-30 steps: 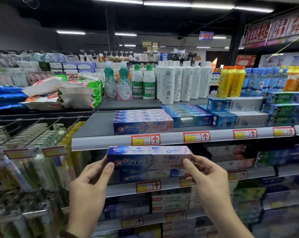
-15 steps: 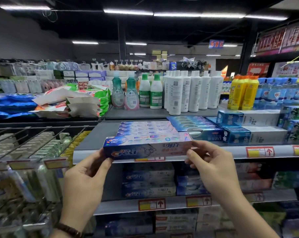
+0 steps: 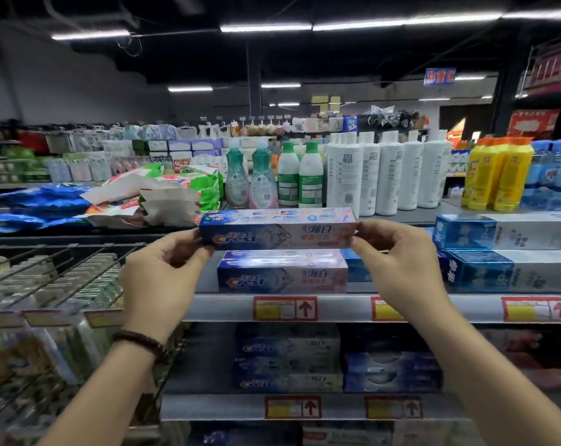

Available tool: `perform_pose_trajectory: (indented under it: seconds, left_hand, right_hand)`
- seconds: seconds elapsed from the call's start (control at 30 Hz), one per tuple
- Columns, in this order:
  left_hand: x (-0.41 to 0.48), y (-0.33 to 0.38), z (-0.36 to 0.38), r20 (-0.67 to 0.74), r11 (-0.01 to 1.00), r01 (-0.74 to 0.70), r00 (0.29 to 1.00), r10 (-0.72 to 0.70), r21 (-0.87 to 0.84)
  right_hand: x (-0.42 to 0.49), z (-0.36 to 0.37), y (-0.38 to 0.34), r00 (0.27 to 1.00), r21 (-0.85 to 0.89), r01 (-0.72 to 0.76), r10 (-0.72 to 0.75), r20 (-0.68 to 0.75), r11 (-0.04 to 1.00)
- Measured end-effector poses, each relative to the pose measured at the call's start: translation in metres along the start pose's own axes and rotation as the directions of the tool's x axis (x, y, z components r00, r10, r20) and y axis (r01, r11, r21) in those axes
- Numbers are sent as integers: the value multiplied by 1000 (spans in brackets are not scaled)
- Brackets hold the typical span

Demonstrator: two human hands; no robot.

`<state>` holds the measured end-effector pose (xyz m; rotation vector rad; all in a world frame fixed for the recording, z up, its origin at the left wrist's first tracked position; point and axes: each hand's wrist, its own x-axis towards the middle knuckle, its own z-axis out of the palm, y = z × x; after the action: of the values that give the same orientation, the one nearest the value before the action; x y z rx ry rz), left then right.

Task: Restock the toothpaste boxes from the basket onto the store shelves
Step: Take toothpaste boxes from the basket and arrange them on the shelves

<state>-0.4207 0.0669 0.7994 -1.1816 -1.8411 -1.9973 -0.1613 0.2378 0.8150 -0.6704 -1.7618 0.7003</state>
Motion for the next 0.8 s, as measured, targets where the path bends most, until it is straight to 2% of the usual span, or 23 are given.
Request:
perform_pose_trajectory:
  seconds: [0.23,0.43,0.8]
  left_hand:
    - [22,-22,15,3,995,1,1000,-2,95]
    - [32,-33,22,60,989,14,998,-23,148]
    - [32,-41,31,88,975,39,994,-59,217]
  right_hand:
    - [16,17,13,999,-94,-41,38,-31,995]
    - [22,23,26,994,-187,-87,74,-74,979]
    - [27,29,33,995,-315,-94,80,-56,944]
